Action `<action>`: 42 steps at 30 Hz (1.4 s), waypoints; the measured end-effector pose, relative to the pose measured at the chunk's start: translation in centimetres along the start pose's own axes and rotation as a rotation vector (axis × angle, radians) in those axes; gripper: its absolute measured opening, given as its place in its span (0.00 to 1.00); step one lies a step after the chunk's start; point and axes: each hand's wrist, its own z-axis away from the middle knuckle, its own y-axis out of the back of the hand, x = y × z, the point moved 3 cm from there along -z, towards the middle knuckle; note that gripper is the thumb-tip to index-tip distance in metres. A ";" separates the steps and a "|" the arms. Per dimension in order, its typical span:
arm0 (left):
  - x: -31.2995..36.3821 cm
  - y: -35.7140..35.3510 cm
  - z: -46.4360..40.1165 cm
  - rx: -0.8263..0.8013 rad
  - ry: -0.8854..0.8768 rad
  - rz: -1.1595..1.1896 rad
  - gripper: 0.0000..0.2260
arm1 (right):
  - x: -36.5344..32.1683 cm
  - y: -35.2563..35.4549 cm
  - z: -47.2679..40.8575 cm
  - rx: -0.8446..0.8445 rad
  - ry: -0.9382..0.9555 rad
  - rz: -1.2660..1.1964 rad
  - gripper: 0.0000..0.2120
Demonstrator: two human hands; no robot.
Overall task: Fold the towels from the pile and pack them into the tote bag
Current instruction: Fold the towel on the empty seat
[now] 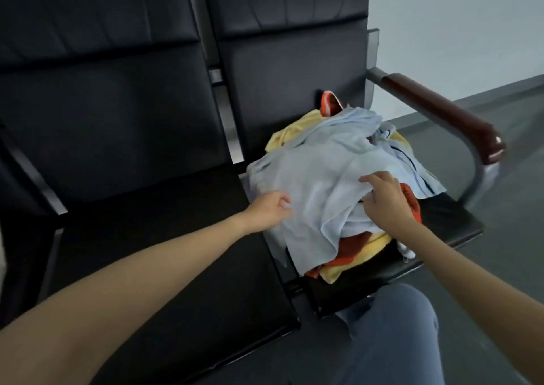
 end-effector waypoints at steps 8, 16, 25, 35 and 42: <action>3.1 -8.8 -4.2 0.013 -0.069 -0.078 0.18 | 3.1 -1.4 0.3 0.098 0.041 -0.028 0.27; 4.9 -6.9 -3.1 0.431 -0.097 0.182 0.09 | 3.4 -0.9 -0.2 0.156 0.038 -0.100 0.30; 7.1 1.3 4.3 0.630 -0.290 0.389 0.13 | -0.7 1.6 -3.1 0.270 0.135 0.231 0.12; 6.6 9.1 10.6 0.904 -0.151 0.929 0.13 | -7.6 5.8 -1.9 0.458 0.046 -0.111 0.05; 4.6 12.0 16.7 0.920 -0.129 1.012 0.12 | -17.4 5.9 -0.7 0.273 0.130 -0.677 0.09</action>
